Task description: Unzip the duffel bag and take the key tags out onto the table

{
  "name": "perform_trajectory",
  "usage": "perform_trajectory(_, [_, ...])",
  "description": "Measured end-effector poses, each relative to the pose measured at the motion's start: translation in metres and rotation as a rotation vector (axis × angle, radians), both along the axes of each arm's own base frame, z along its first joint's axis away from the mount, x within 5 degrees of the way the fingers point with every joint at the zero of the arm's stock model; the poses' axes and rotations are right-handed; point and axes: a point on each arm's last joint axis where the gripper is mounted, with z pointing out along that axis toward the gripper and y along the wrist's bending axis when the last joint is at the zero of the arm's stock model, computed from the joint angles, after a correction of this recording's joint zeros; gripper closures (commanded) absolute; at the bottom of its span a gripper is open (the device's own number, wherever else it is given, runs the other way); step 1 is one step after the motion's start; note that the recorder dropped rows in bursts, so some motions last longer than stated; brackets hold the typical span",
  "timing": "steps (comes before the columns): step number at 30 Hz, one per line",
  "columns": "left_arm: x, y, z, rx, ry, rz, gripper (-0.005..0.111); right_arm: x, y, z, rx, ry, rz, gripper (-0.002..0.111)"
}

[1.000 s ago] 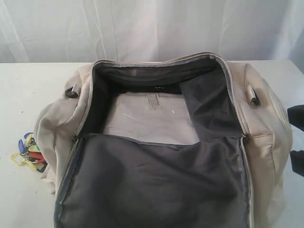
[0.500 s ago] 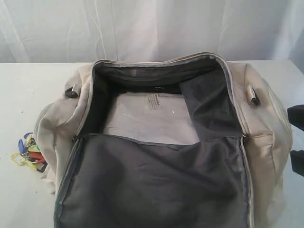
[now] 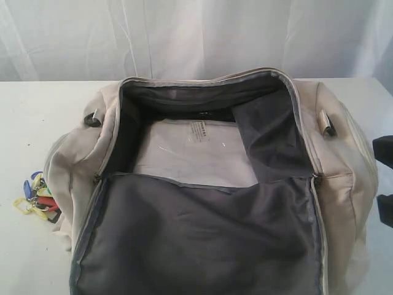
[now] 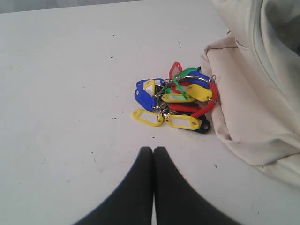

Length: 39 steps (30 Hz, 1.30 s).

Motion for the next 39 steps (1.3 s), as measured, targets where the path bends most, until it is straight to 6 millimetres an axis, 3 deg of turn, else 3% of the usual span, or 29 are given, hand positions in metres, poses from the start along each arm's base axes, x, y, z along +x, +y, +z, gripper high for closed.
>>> perform_trajectory(5, [0.000,0.000,0.000,0.000,0.000,0.000,0.107,-0.008,-0.018,0.009,0.068,-0.054,-0.062,0.108])
perform_trajectory(11, [0.000,0.000,0.000,0.000,0.000,0.000,0.107,-0.017,-0.049,0.017,0.127,-0.136,-0.278,0.108])
perform_trajectory(20, [0.000,0.000,0.000,0.000,0.002,0.000,0.107,-0.064,-0.087,0.028,0.227,-0.348,-0.583,0.108])
perform_trajectory(28, [0.000,0.000,0.000,0.000,0.002,0.000,0.107,-0.113,-0.095,0.028,0.283,-0.552,-0.767,0.108])
perform_trajectory(34, [0.000,0.000,0.000,0.000,0.002,0.000,0.107,-0.114,-0.094,0.026,0.262,-0.562,-0.827,0.108])
perform_trajectory(39, [0.000,0.000,0.000,0.000,0.002,0.000,0.107,-0.104,-0.093,0.012,0.240,-0.524,-0.826,0.108])
